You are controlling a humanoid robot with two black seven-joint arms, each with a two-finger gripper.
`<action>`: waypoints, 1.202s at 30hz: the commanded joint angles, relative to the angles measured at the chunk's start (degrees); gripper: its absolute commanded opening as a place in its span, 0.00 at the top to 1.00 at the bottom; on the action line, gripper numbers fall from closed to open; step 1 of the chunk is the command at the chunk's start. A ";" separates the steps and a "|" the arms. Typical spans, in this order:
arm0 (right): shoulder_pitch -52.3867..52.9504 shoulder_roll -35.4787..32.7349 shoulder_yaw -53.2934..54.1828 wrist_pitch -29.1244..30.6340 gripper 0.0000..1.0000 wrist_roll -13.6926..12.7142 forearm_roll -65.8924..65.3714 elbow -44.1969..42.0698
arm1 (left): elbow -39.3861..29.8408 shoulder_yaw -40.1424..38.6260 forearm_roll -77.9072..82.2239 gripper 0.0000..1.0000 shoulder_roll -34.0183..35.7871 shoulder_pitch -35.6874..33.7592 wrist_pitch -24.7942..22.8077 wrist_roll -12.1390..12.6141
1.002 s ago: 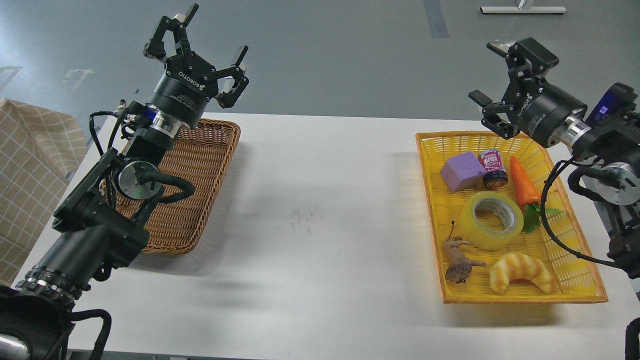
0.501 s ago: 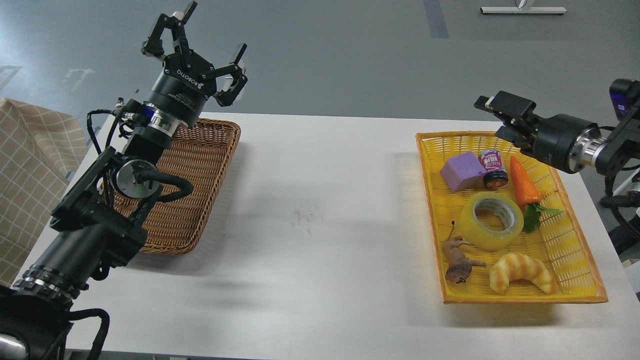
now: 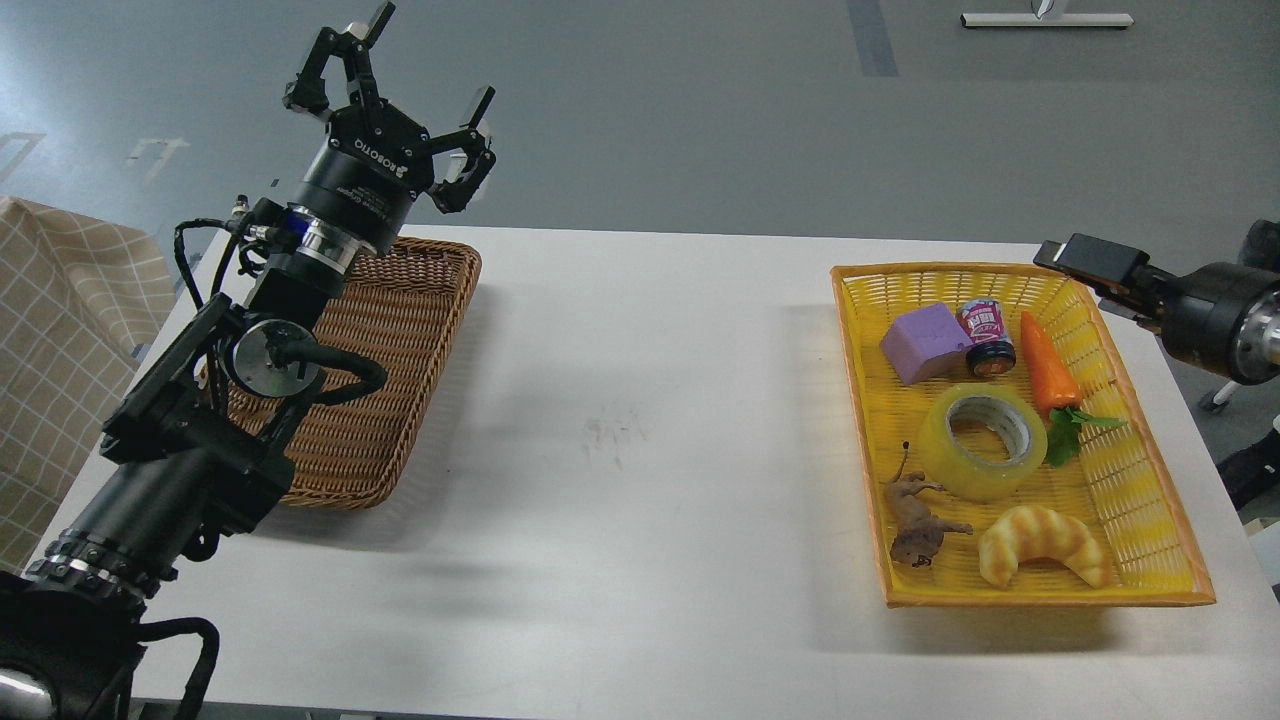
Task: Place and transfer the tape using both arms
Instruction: 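Lower the right gripper into the yellow tray onto the yellow tape roll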
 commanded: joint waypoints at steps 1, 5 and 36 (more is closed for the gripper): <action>-0.87 -0.63 0.00 0.02 0.00 -0.01 -1.44 0.46 | 0.09 0.00 0.09 0.02 0.15 0.08 0.00 0.00; -0.96 -0.01 0.00 0.02 0.00 0.08 -8.46 0.55 | 0.09 0.00 0.18 0.02 0.23 0.25 0.00 0.09; 0.27 6.67 -15.37 0.02 0.18 0.34 -34.32 -1.38 | -0.18 -0.17 0.09 0.02 1.03 0.17 0.00 -0.09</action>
